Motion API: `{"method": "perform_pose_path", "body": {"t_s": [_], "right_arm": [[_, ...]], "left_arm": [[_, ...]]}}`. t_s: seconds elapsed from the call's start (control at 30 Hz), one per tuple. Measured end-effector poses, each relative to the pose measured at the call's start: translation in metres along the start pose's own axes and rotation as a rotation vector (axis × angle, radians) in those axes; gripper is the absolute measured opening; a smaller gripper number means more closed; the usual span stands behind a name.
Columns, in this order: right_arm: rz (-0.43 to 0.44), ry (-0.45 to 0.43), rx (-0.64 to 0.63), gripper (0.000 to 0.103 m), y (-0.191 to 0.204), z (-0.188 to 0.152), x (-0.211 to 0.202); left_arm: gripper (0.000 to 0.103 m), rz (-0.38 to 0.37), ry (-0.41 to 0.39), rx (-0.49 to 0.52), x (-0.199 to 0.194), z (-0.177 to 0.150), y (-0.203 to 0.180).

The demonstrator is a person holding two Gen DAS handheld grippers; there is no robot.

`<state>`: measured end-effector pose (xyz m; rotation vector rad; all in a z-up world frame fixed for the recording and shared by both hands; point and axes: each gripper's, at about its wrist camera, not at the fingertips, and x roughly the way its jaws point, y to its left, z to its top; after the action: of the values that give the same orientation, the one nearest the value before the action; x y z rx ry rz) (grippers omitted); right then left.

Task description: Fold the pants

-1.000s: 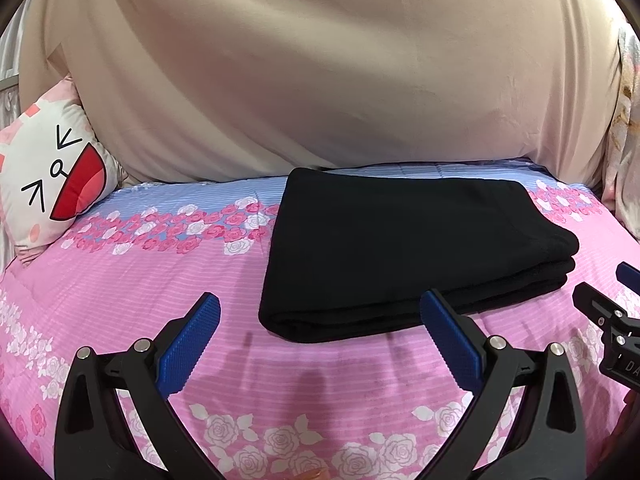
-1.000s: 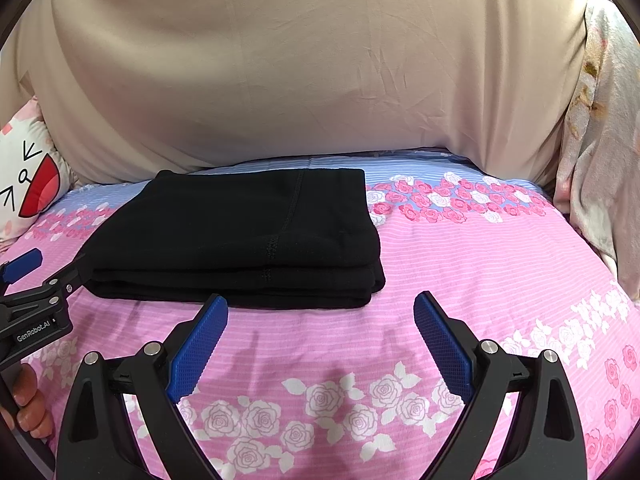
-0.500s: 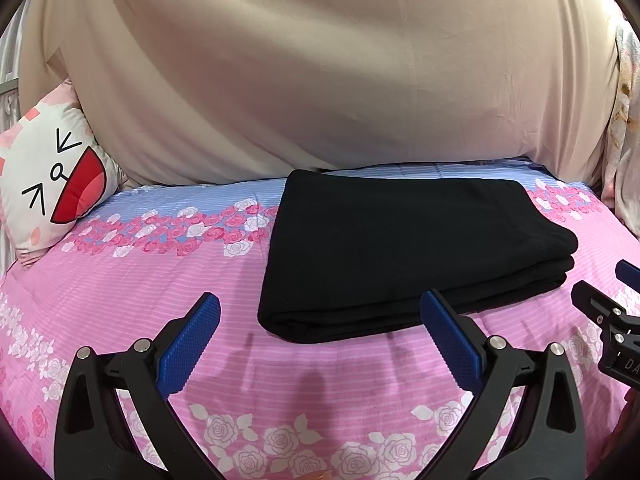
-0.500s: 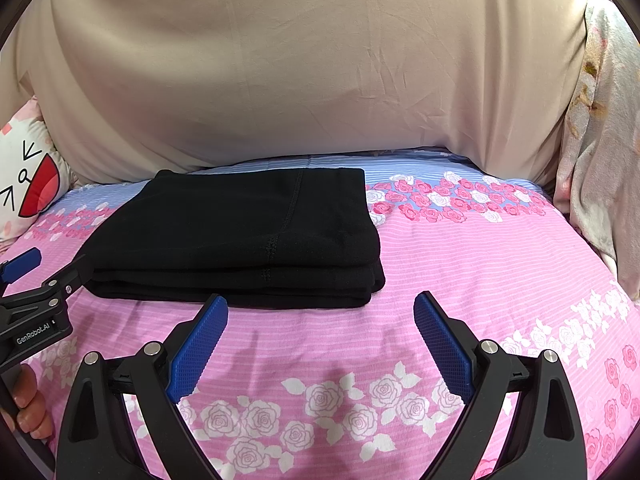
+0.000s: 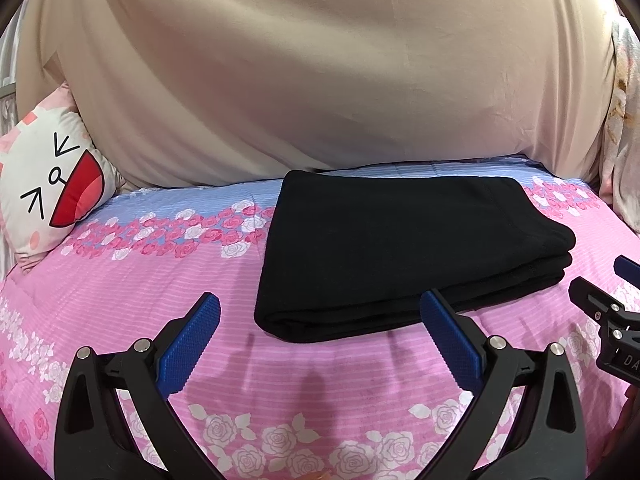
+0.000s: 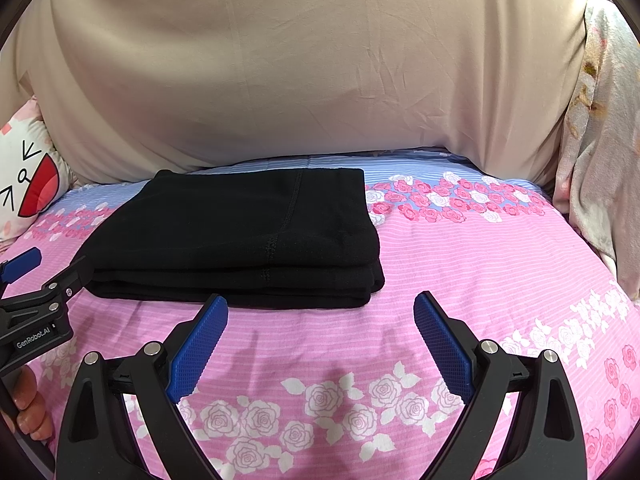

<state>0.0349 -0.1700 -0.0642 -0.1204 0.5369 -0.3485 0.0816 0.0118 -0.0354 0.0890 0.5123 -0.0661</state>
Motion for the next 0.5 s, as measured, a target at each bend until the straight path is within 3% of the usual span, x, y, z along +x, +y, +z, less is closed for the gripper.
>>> {"method": "perform_pose_path", "body": {"t_s": [0.5], "right_arm": [[0.001, 0.001, -0.002, 0.092, 0.0001, 0.0000, 0.0004]], "left_arm": [[0.098, -0.003, -0.006, 0.013, -0.0010, -0.0001, -0.0027]]}}
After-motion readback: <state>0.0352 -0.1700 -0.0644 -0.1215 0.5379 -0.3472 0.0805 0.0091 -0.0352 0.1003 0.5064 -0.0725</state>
